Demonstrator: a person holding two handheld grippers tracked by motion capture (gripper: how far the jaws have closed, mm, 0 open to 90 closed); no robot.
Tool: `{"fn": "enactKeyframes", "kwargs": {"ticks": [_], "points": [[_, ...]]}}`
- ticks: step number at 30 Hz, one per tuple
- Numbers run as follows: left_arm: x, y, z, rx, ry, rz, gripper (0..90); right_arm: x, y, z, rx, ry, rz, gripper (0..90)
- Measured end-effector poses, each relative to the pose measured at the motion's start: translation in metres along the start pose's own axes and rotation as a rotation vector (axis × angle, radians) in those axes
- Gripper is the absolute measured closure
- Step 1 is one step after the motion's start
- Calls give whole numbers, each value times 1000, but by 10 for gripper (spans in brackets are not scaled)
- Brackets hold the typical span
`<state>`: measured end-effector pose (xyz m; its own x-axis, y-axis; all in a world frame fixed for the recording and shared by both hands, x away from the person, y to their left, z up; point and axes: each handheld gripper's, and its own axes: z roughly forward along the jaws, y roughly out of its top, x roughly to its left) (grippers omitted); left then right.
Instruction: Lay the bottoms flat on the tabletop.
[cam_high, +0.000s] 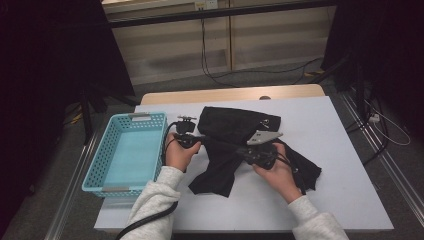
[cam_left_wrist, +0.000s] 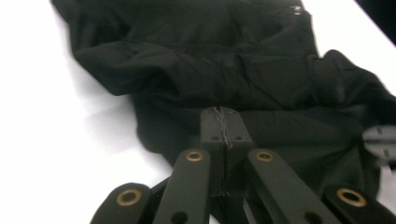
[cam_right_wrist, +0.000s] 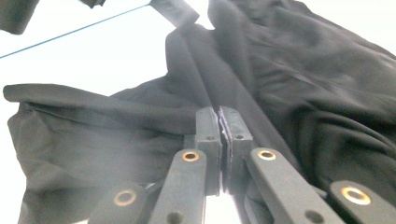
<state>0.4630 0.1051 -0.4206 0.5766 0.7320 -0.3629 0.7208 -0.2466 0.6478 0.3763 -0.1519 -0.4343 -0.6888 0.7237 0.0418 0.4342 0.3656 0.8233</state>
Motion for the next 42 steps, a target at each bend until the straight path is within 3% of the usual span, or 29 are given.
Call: {"fn": "enactKeyframes", "kwargs": {"ticks": [7, 12, 15, 20, 25, 32, 37, 42], "points": [[1, -9, 1, 11, -11, 1, 759, -17, -21, -12, 77, -53, 13, 873], [0, -17, -3, 23, 10, 47, 620, -16, -27, -7, 124, -67, 1, 847], [1, -22, -7, 12, 24, 63, 527, -15, -29, -6, 143, -76, -2, 748], [1, -32, -11, 6, 31, 86, 403, -10, -24, -12, 121, -75, -11, 622], [1, -42, -15, 11, 16, 104, 359, 6, -17, -16, 94, -31, -23, 552], [1, -52, -28, -17, 25, 134, 265, 28, -14, -22, 77, 32, -46, 562], [0, -59, -30, -21, 22, 147, 260, 48, -18, -9, 108, 111, -68, 601], [-2, -59, -30, -22, 17, 161, 257, 62, -16, 9, 110, 130, -87, 597]]}}
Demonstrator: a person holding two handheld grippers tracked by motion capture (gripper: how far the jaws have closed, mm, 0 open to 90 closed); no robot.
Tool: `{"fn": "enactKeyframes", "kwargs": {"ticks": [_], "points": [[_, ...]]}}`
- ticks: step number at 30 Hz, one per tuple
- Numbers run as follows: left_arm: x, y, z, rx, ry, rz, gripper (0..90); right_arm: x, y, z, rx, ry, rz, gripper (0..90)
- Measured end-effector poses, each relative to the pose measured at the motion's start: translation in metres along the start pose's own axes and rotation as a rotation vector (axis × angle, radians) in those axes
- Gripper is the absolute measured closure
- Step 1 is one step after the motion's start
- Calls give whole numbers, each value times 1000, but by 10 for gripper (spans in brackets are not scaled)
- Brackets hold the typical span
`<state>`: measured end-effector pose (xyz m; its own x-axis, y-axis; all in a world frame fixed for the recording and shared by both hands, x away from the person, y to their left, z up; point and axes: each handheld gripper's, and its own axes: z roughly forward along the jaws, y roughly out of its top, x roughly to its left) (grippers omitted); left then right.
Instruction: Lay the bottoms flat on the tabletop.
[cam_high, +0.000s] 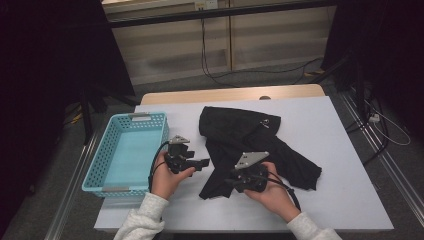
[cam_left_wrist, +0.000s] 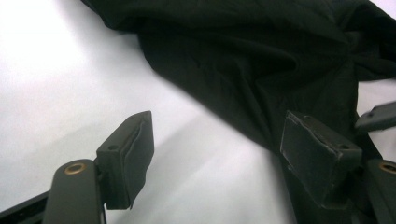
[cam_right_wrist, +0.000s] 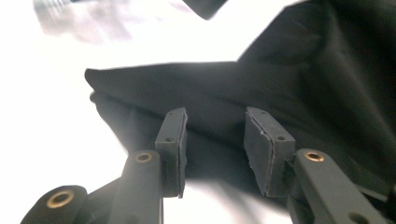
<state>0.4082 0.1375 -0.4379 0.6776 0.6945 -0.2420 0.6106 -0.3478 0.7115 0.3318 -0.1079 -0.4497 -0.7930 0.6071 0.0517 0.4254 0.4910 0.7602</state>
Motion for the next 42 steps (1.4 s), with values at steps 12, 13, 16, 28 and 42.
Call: {"fn": "enactKeyframes", "kwargs": {"ticks": [12, 13, 16, 28, 42], "points": [[0, -5, -1, 0, 9, -3, 252, 11, 10, 30, 26, 27, -62, 877], [0, -6, 0, -3, 7, -6, 252, 9, 10, 29, 26, 27, -55, 887], [-1, -7, 0, -5, 6, -8, 252, 3, 13, 20, -7, 36, -29, 882], [-7, -10, 4, 5, -17, -3, 260, -41, -11, -51, -71, -21, 107, 893], [-20, -9, 24, 31, -64, 19, 327, -52, -50, -66, 35, -136, 121, 816]]}}
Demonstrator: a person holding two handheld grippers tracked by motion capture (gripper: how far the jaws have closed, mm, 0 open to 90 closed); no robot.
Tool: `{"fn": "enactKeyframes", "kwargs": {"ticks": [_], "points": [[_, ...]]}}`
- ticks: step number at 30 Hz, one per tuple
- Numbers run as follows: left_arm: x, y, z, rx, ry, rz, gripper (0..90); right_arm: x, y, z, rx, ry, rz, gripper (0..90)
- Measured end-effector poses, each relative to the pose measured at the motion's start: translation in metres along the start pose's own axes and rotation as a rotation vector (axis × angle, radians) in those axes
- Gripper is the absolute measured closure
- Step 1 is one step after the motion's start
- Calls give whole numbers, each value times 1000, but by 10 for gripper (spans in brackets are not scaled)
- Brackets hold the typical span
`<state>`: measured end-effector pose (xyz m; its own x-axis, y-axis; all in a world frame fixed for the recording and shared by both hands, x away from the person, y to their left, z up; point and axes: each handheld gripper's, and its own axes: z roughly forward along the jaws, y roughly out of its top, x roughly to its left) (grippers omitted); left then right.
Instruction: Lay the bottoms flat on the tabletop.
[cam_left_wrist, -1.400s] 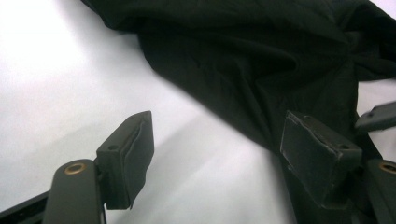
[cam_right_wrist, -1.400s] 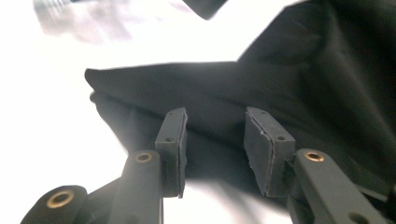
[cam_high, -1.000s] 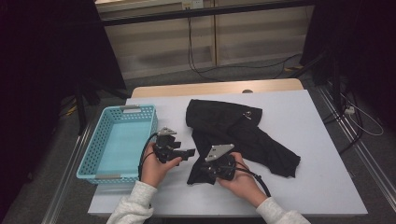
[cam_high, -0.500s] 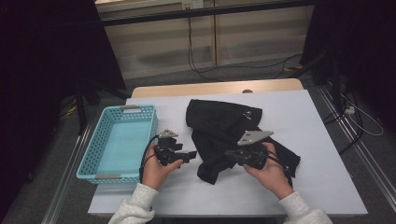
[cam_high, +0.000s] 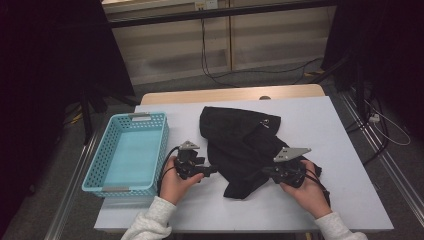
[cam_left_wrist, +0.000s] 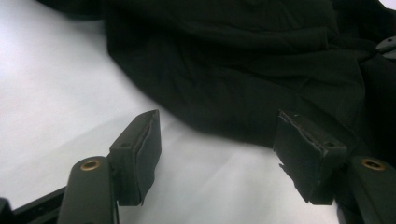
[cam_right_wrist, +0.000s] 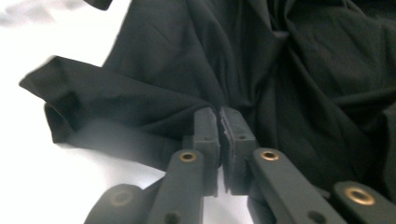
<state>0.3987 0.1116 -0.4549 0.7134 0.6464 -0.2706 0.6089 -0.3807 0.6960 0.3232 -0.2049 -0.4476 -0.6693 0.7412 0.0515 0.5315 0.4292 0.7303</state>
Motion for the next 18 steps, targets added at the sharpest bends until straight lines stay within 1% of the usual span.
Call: {"fn": "enactKeyframes", "kwargs": {"ticks": [2, 5, 7, 9, 10, 11, 12, 13, 15, 16, 18], "points": [[-1, 1, 2, 1, -4, 3, 328, 2, 1, -2, -9, -10, -2, 775], [-3, 2, 5, 0, -9, 10, 328, 8, 9, -6, -43, -17, -19, 702], [-3, 3, 4, -2, -7, 13, 323, 14, 15, -7, -62, -11, -38, 669], [-2, 3, 2, -6, -7, 14, 318, 20, 20, -5, -69, -4, -62, 641], [-2, 3, 0, -9, 1, 12, 315, 23, 23, -4, -75, 0, -68, 618], [-1, 3, -1, -13, 3, 9, 309, 26, 27, -1, -86, 3, -76, 595], [0, 2, -2, -19, 7, 3, 307, 29, 30, 2, -87, 14, -78, 593], [1, 2, -4, -13, 7, 4, 303, 32, 32, 6, -85, 26, -87, 586], [2, 0, -6, -10, 13, 2, 297, 37, 37, 15, -80, 35, -95, 569], [3, -1, -8, -10, 18, 2, 293, 40, 39, 21, -73, 41, -106, 569], [4, -2, -10, -10, 23, -3, 289, 46, 42, 37, -41, 56, -129, 579]]}}
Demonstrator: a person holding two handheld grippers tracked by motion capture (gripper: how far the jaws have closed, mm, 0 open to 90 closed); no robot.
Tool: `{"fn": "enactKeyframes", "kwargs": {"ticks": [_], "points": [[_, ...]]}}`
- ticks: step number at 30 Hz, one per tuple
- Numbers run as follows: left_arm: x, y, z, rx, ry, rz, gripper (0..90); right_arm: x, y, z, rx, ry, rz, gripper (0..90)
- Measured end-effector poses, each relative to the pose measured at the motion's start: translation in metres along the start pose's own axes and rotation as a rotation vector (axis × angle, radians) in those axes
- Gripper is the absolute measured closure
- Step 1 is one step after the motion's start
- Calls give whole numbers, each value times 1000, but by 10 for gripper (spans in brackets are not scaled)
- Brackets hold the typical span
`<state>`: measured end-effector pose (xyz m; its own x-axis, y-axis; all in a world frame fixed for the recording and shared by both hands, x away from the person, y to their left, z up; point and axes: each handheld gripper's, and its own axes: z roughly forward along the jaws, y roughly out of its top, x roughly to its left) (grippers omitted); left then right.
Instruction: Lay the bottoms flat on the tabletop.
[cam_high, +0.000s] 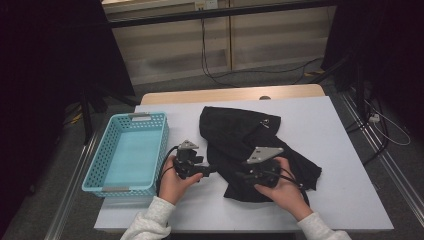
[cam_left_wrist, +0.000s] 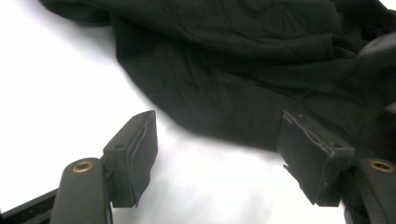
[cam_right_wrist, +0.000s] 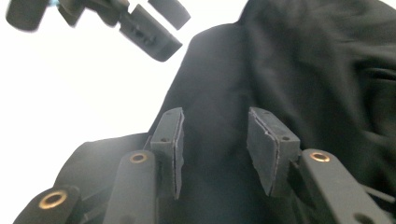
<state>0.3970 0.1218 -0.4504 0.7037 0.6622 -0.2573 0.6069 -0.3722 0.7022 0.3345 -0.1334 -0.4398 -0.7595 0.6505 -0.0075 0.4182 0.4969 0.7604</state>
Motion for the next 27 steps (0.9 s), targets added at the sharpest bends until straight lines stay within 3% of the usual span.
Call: {"fn": "enactKeyframes", "kwargs": {"ticks": [3, 5, 6, 8, 9, 10, 15, 18, 21, 25, 27], "points": [[1, -1, -3, -2, 9, -1, 288, 5, 2, 20, 35, 24, -18, 577], [2, -2, -4, -1, 13, -2, 286, 7, 2, 29, 59, 14, -31, 582], [2, -3, -4, -5, 17, -3, 286, 7, 0, 32, 63, 4, -31, 620], [0, -3, -2, 2, 18, 5, 287, 4, -2, 33, 43, -10, 14, 825], [0, -3, -2, 0, 19, 5, 287, 0, -3, 33, 37, -28, 47, 868], [-2, -3, -1, 7, 23, 11, 287, -2, -4, 32, 31, -17, 70, 881], [-7, -2, 1, 5, 14, 23, 287, -5, -3, 26, 6, 3, 90, 891], [-11, -4, 4, 13, 8, 33, 287, -11, 2, 13, -79, 32, 135, 889], [-16, -4, 7, 18, -8, 35, 283, -24, 1, 0, -131, 9, 183, 883], [-23, -4, 10, 23, -33, 46, 282, -40, -13, -1, -118, -22, 258, 876], [-27, -5, 12, 21, -44, 47, 283, -44, -20, 1, -88, -50, 253, 875]]}}
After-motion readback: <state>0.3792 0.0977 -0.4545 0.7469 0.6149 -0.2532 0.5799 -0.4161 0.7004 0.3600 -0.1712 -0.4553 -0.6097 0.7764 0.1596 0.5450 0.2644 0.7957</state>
